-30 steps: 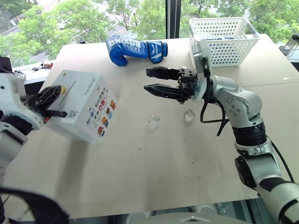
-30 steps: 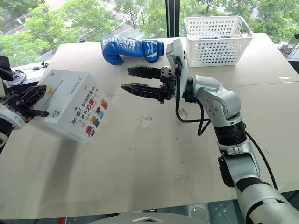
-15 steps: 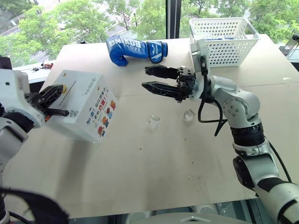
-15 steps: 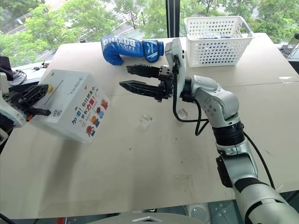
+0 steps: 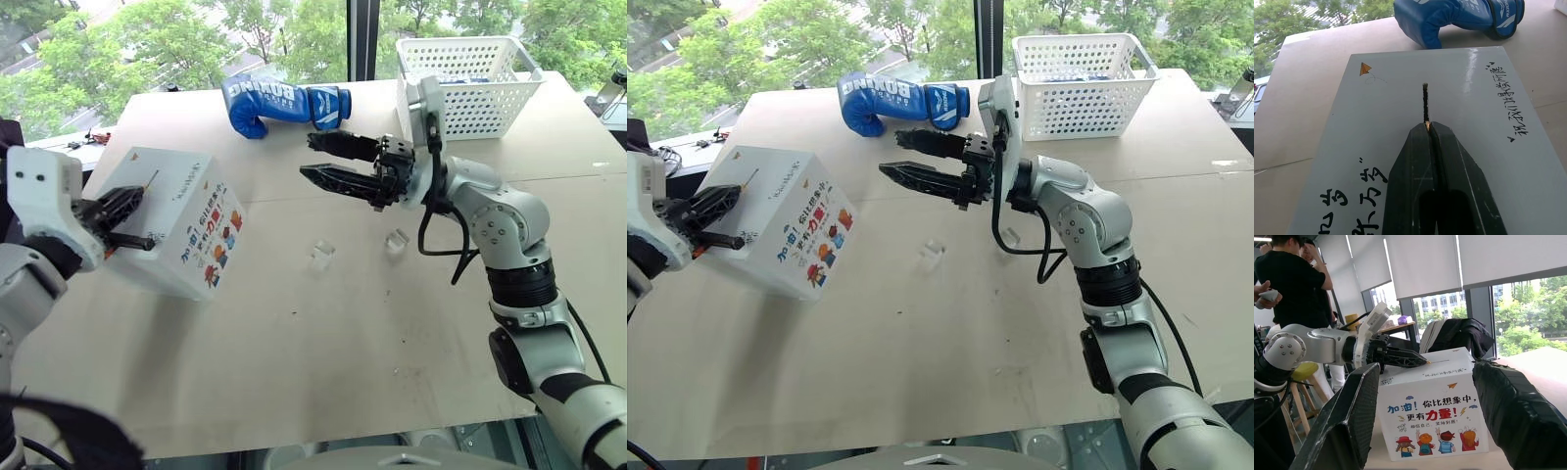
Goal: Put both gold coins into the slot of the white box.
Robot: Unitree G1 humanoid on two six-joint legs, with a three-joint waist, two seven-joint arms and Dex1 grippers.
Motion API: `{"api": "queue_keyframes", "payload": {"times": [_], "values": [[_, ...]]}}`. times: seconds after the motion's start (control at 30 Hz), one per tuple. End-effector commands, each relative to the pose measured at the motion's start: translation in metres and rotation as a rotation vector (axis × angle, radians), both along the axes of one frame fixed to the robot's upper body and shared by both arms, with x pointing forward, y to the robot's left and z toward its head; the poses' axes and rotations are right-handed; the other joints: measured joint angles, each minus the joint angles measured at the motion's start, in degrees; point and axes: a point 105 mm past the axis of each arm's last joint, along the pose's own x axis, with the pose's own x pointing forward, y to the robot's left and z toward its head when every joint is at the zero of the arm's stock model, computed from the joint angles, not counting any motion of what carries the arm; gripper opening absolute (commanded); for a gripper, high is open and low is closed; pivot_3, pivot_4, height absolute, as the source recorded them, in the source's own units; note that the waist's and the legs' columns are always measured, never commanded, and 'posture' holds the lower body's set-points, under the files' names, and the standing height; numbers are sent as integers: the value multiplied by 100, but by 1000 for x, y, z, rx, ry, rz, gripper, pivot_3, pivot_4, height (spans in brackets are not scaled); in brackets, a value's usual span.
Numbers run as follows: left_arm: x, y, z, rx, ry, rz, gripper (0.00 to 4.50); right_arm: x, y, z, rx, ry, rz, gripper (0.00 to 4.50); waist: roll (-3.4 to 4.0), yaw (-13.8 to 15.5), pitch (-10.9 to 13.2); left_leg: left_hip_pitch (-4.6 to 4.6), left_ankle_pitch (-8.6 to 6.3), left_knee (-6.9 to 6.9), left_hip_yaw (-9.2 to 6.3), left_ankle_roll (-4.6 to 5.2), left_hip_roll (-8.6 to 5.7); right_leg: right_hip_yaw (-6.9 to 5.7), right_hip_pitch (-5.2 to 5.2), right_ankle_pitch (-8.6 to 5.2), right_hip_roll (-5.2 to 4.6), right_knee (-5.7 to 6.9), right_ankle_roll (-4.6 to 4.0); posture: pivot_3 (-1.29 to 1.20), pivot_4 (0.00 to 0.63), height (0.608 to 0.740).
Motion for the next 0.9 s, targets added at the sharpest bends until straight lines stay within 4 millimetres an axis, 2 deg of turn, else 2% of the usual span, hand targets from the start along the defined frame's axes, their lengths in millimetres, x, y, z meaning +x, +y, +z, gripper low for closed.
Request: {"api": "queue_keyframes", "payload": {"times": [0.03, 0.1, 0.2, 0.4, 0.47, 0.5, 0.6, 0.7, 0.77, 0.83, 0.9], "values": [[-2, -2, 7, 28, -24, -4, 0, -8, -1, 12, 28, -52, 19, 3247, 0, -1, 0, 0, 0, 0, 0, 0, 0, 0, 0, 0, 0, 0, 0, 0, 150, 721], [-2, -3, 7, 22, -24, -8, 0, -8, -1, 12, 28, -53, 19, 3247, 0, -1, 0, 1, 0, 0, 0, 0, 0, 0, 0, 0, 0, 1, 0, 0, 150, 721], [-2, -6, 8, 4, -32, -29, 656, -8, -2, 12, 29, -54, 18, 3309, 0, 2, 0, 1, 0, 0, 0, 0, 0, 0, 0, 0, 0, 1, 0, 0, 150, 721], [1, 0, 13, 54, -63, 12, 3466, -9, -3, 11, 21, -53, 27, 3309, 0, -2, 0, 1, 0, 2, 0, 0, 0, 0, 0, 0, 0, 2, 0, 0, 150, 721], [1, 1, 17, 60, -78, 18, 4272, -9, -3, 10, 20, -54, 31, 3309, -1, -1, 0, 1, 0, 2, 0, 0, 0, 0, 0, 0, 0, 2, 0, 0, 150, 721], [1, 0, 22, 70, -96, 18, 4436, -10, -4, 10, 19, -55, 34, 3309, -1, -1, 0, 0, 0, 2, 0, 0, 0, 0, 0, 0, 0, 2, 0, 0, 150, 721], [1, -13, 51, 36, -220, -44, 4436, -10, -9, 8, 12, -75, 32, 3309, -2, 8, -1, -3, 0, 6, -4, 0, 0, -5, 0, 0, 0, 1, 0, 0, 150, 721], [-6, -51, 75, -26, -324, -240, 4436, -8, -21, 0, -18, -94, 11, 3309, -6, 24, -4, -11, 0, 16, -9, 0, 0, -13, 1, 1, -2, 0, 1, 0, 150, 721], [-20, -88, 72, -25, -317, -425, 4436, -7, -36, -11, -43, -128, -19, 3309, -10, 15, -6, -19, -3, 23, -9, 4, -1, -19, 0, 1, -6, -4, 2, 0, 150, 721], [-31, -116, 50, -31, -231, -550, 4436, -4, -52, -27, -90, -147, -65, 3309, -10, 6, -6, -20, -8, 25, 0, 11, -1, -27, 0, 1, -14, -5, 2, 0, 150, 721], [-32, -131, 22, -35, -142, -565, 4436, -2, -67, -44, -131, -126, -120, 3309, -6, -11, -4, -17, -13, 25, 12, 16, -1, -37, -2, 1, -40, -4, 2, 0, 150, 721]]}}
